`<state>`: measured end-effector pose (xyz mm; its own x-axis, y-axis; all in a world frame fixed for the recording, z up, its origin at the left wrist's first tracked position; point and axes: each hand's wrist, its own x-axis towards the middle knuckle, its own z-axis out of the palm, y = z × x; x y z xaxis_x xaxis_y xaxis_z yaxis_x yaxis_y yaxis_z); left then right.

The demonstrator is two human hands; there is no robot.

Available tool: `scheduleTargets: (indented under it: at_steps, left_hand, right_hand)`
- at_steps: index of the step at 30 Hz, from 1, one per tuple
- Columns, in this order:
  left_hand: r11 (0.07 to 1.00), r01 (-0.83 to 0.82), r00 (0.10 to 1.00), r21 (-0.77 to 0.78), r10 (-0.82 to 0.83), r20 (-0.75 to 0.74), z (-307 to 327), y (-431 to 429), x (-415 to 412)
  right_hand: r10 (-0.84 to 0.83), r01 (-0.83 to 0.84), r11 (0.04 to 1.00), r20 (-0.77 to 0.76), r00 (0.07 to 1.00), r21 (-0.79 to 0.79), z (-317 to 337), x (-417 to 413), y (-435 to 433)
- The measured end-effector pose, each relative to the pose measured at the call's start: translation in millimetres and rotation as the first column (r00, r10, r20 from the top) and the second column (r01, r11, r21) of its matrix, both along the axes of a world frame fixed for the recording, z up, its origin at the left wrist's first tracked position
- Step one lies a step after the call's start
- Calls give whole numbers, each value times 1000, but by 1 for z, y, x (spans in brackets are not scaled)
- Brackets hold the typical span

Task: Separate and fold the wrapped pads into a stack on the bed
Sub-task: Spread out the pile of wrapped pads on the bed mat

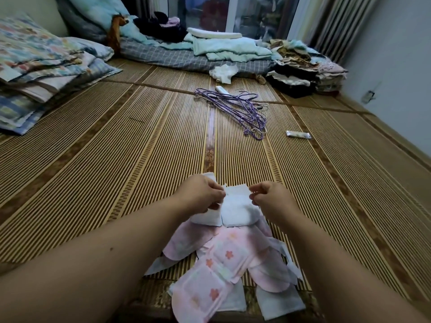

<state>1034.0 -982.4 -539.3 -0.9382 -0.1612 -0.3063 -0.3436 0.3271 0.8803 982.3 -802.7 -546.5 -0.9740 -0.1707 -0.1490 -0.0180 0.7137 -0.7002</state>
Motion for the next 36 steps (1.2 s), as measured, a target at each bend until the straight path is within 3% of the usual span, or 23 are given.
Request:
scheduleTargets:
  at_steps: [3, 8, 15, 19, 23, 36]
  left_hand:
    - [998, 60, 996, 16, -61, 62, -8, -1, -1]
    - [990, -99, 995, -97, 95, -43, -17, -28, 5]
    - [931, -212, 976, -298, 218, -12, -36, -56, 8]
    - [906, -149, 976, -396, 199, 87, -40, -58, 6]
    - [916, -95, 990, -391, 129, 64, -42, -54, 3]
    - [877, 82, 993, -473, -29, 117, -35, -47, -25]
  right_hand:
    - [10, -11, 999, 33, 999, 35, -9, 3, 4]
    - [-2, 0, 994, 17, 1000, 105, -16, 1, 4]
    - [-67, 57, 981, 49, 997, 188, -16, -2, -1]
    - [-123, 101, 983, 142, 982, 154, -18, -2, -2]
    - [-154, 141, 987, 202, 967, 77, -18, -4, -2]
    - [-75, 48, 982, 139, 987, 185, -24, -9, -2]
